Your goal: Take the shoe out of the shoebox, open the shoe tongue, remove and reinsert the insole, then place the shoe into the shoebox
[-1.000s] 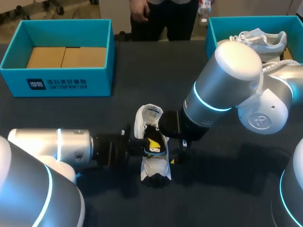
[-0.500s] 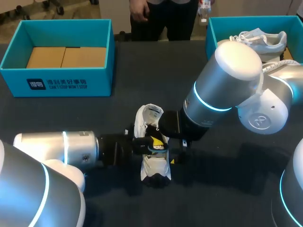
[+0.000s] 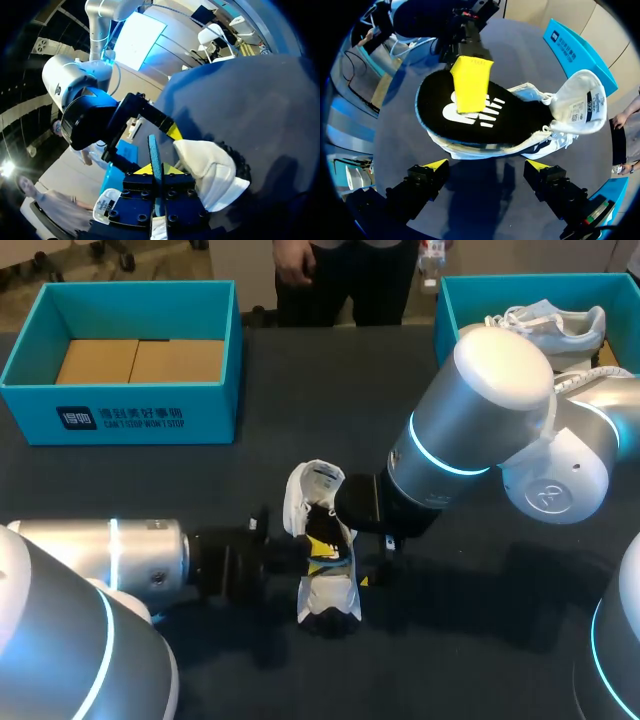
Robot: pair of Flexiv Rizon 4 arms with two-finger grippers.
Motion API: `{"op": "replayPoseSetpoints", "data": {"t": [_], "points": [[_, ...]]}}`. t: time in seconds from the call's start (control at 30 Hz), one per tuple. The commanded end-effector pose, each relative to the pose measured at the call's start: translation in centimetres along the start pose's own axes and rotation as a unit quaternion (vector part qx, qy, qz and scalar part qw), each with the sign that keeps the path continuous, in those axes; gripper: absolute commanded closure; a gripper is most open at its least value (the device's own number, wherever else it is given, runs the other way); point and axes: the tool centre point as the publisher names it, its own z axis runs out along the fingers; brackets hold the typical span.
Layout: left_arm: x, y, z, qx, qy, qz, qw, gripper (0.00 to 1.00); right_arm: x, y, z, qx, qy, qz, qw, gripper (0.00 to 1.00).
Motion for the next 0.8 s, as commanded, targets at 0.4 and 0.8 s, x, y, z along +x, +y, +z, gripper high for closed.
{"op": "replayPoseSetpoints", "data": {"t": [0.4,0.8], "points": [[0.3,2.6,2.7,-0.016,0.034,-0.006,0.999,1.00,0.1,0.0,0.1,0.000,-0.001,0.000,1.000,0.00],[0.0,0.6,-1.0,-0.006,0.059,-0.030,0.998,0.31,0.1,0.0,0.1,0.000,-0.001,0.000,1.000,0.00]]}}
